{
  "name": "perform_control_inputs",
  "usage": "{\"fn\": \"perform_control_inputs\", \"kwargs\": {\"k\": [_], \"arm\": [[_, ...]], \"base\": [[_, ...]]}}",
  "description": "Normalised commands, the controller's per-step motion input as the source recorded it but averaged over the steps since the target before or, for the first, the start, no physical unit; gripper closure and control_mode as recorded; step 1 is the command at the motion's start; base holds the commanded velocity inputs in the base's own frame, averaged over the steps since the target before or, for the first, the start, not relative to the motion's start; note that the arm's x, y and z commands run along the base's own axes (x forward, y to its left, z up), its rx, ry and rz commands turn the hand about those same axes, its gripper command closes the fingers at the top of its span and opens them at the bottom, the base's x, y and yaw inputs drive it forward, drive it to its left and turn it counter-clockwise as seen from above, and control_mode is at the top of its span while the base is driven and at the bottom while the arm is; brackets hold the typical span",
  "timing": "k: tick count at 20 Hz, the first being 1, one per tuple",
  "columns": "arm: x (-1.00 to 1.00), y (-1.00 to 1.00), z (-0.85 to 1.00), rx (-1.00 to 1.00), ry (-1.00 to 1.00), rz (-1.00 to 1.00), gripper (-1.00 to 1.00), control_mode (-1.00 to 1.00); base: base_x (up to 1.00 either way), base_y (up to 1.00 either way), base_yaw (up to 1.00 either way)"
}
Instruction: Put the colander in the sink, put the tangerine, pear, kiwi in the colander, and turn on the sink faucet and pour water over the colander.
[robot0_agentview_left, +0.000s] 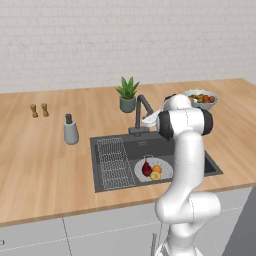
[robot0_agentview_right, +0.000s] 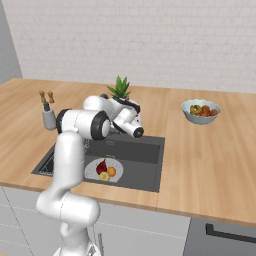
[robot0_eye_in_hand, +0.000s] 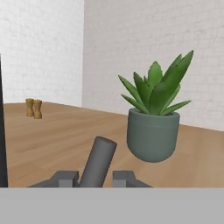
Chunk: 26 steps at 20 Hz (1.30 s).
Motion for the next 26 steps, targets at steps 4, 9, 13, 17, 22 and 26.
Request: {"fn": "perform_control_inputs", "kwargs": {"k": [4,9,13,17,22,26], "arm": [[-0.07,-0.61,-0.25,0.0,0.0,0.0,1.0,-1.0],[-0.05,-0.6,-0.24,0.0,0.0,0.0,1.0,-1.0],[-0.06,-0.58,-0.2,0.0,0.0,0.0,1.0,-1.0],[-0.05,-0.5,-0.18,0.0,0.0,0.0,1.0,-1.0],[-0.04,-0.36,-0.09,0.0,0.0,0.0,1.0,-1.0],[-0.02,-0.04,0.0,0.0,0.0,-0.02,1.0,-1.0]], "base": [[0.0,0.0,0.0],[0.0,0.0,0.0],[0.0,0.0,0.0],[0.0,0.0,0.0],[0.0,0.0,0.0],[0.0,0.0,0.0]]}}
